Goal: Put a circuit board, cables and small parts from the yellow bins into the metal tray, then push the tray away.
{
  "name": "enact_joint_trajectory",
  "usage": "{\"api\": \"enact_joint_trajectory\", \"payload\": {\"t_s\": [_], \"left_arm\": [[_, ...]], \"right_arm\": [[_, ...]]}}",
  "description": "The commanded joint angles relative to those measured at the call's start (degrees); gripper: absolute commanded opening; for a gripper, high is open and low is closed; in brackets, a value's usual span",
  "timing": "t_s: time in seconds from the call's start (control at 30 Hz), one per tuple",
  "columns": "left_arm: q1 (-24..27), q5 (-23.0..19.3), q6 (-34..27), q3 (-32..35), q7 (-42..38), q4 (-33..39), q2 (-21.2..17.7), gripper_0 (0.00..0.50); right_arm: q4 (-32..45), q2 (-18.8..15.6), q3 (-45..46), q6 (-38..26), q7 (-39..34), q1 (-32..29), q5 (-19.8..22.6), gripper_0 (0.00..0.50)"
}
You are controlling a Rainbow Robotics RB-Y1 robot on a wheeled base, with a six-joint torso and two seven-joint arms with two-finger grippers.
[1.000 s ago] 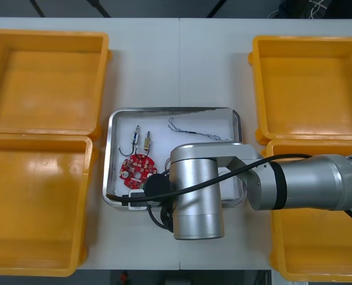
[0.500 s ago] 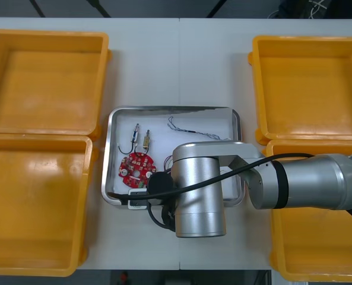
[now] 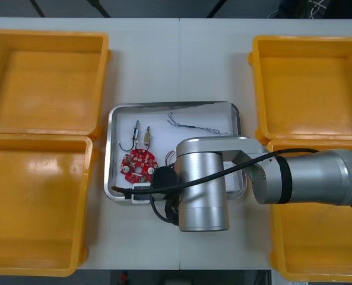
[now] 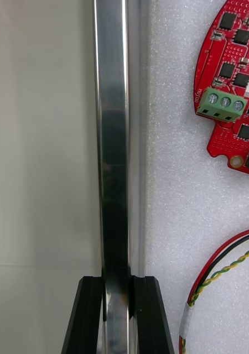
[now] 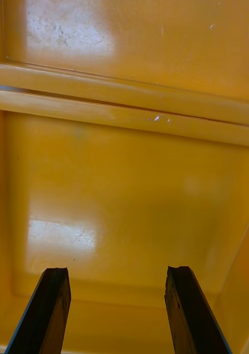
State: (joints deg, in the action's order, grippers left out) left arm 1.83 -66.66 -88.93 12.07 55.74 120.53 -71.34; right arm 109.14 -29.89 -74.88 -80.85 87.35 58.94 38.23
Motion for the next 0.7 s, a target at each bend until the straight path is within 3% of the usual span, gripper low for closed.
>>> {"api": "enact_joint_trajectory", "payload": {"t_s": [0.03, 0.37, 0.7], "left_arm": [[1.51, 0.57, 0.51, -0.38, -3.79, 0.5, 0.59, 0.5], [1.51, 0.57, 0.51, -0.38, -3.79, 0.5, 0.59, 0.5], [1.51, 0.57, 0.51, -0.38, -3.79, 0.5, 0.59, 0.5]], "right_arm": [[0.1, -3.86, -0.8, 0.69, -2.36, 5.31, -0.52, 0.0], [-3.41, -4.56, -0.8, 1.22, -3.07, 10.85, -0.96, 0.0], [-7.46, -3.86, -0.8, 4.12, -2.19, 12.52, -5.71, 0.0]]}}
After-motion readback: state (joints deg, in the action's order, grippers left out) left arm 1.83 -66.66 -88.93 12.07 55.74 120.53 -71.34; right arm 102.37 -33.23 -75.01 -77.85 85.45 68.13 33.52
